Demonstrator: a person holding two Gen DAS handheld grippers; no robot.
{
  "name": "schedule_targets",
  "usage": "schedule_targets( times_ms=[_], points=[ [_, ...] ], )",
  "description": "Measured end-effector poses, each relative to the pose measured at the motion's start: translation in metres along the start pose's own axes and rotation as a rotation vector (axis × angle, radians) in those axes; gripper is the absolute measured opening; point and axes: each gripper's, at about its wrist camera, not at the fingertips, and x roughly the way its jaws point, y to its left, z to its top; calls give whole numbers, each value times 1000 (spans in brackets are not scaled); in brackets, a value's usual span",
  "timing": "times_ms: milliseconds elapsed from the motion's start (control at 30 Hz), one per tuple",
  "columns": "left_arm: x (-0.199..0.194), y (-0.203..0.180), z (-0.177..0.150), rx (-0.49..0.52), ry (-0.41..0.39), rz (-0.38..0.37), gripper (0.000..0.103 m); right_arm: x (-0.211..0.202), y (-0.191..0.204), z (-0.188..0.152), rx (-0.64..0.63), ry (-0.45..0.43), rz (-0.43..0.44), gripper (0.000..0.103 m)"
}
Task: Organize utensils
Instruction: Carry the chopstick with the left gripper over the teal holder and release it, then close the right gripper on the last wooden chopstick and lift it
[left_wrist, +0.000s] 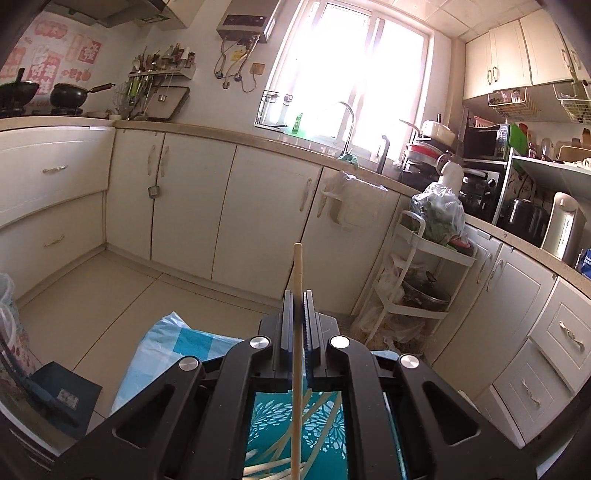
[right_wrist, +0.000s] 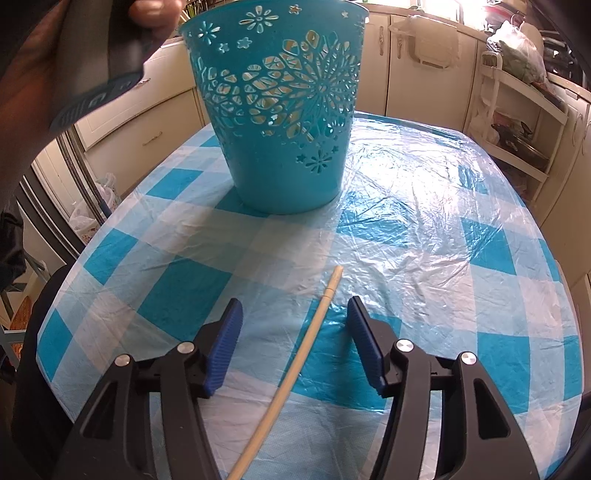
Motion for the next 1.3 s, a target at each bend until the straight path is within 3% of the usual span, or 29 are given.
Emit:
schedule_targets(
  times_ms=[300, 467, 633, 700, 800, 833, 900, 1033, 1133, 1300],
  points=[
    [-11, 8, -15, 52, 49, 5, 5, 0, 0, 0, -2, 0, -2, 58],
    [-20, 7, -20, 105, 93, -20, 12, 0, -1, 0, 3, 0, 5, 58],
    [-53, 24, -19, 86, 61, 3, 51, -4, -13, -1, 66, -4, 57, 58],
    [-71, 37, -20, 67, 28, 38, 62, -5, -18, -1, 96, -3, 74, 57],
    [-101, 65, -31, 24, -11, 153, 85, -6, -19, -1, 90, -4, 35, 46],
    [-107, 74, -37, 9, -11, 182, 89, -6, -19, -1, 83, -4, 15, 40],
    [-114, 91, -53, -9, 27, 232, 90, -6, -21, -2, 73, -5, -20, 29],
    [-97, 109, -102, 19, 233, 271, 90, -6, -17, -1, 18, -4, -75, 10],
    [-76, 105, -130, 59, 369, 267, 90, -6, -9, -1, -34, 14, -98, 10],
    [-54, 90, -150, 114, 445, 228, 90, -5, -14, -1, -32, 37, -85, 10]
  ],
)
